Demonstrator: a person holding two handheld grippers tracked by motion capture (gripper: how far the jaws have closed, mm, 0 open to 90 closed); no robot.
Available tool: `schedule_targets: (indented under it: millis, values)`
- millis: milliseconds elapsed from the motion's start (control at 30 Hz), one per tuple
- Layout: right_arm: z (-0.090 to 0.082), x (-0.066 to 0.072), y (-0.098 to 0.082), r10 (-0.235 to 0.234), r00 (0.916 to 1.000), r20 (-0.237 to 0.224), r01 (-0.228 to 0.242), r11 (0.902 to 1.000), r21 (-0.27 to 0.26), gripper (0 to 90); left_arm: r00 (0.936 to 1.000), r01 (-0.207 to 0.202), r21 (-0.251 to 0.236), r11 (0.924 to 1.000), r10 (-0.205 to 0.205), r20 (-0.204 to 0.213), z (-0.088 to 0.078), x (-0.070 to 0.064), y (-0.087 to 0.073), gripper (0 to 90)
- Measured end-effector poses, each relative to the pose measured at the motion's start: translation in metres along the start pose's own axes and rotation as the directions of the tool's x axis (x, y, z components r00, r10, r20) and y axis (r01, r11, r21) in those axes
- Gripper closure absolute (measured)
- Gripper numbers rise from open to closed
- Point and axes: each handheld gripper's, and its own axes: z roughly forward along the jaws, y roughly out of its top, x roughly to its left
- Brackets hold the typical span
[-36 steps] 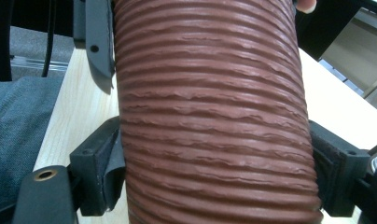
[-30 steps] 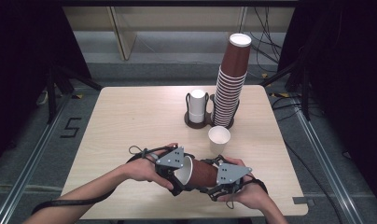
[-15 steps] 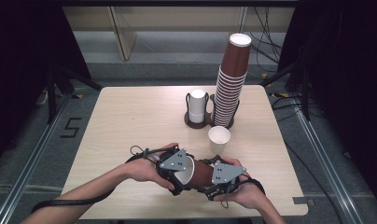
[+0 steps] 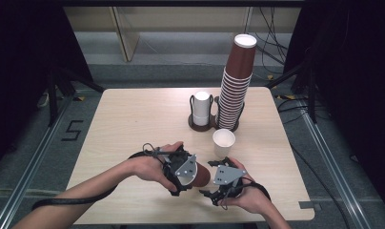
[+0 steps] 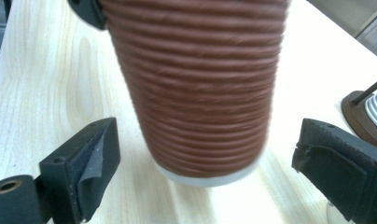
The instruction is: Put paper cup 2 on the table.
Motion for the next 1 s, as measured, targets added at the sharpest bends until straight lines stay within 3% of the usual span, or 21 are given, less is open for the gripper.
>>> schedule_targets:
  millis: [133, 200, 267, 400, 567, 667, 800, 933, 967, 1000]
  values:
    - [0.002, 0.003, 0.005, -0.007, 0.9999, -0.016, 0.006, 0.9998, -0.017, 9.0, 0.9996, -0.027, 0.049, 0.9984, 0.027, 0.012, 0.002, 0.0, 0.002, 9.1]
    - [0.004, 0.003, 0.007, -0.024, 0.9995, -0.021, 0.023, 0.9991, -0.037, 11.2, 0.9997, -0.013, 0.038, 0.9992, 0.012, 0.019, 0.003, 0.0, 0.002, 9.2]
    - [0.005, 0.004, 0.009, -0.033, 0.999, -0.031, 0.032, 0.9988, -0.038, 13.0, 0.9986, -0.041, 0.063, 0.9972, 0.039, 0.036, 0.003, 0.0, 0.003, 9.3]
    - [0.009, 0.005, 0.011, -0.049, 0.9978, -0.045, 0.047, 0.998, -0.041, 15.2, 0.9979, -0.048, 0.07, 0.9964, 0.045, 0.046, 0.005, -0.002, 0.004, 9.3]
    - [0.014, 0.009, 0.012, -0.052, 0.996, -0.072, 0.05, 0.9983, -0.03, 15.6, 0.9971, -0.058, 0.074, 0.9955, 0.054, 0.053, 0.005, -0.002, 0.008, 9.4]
    - [0.017, 0.009, 0.013, -0.057, 0.9957, -0.073, 0.055, 0.9981, -0.028, 15.9, 0.9953, -0.085, 0.073, 0.9937, 0.081, 0.053, 0.004, -0.001, 0.011, 9.4]
    - [0.018, 0.01, 0.013, -0.026, 0.9967, -0.077, 0.024, 0.9995, -0.019, 15.9, 0.995, -0.083, 0.066, 0.9944, 0.078, 0.063, 0.005, -0.003, 0.013, 9.5]
    - [0.019, 0.009, 0.015, -0.047, 0.996, -0.076, 0.044, 0.9981, -0.042, 17.1, 0.9939, -0.09, 0.054, 0.9945, 0.086, 0.069, 0.005, -0.004, 0.015, 9.5]
    - [0.019, 0.011, 0.015, -0.021, 0.9959, -0.088, 0.017, 0.9991, -0.038, 19.2, 0.9933, -0.095, 0.056, 0.994, 0.09, 0.072, 0.005, -0.004, 0.015, 9.5]
    - [0.02, 0.011, 0.015, -0.024, 0.995, -0.097, 0.02, 0.9989, -0.041, 20.0, 0.9937, -0.089, 0.05, 0.9948, 0.085, 0.072, 0.005, -0.005, 0.016, 9.5]
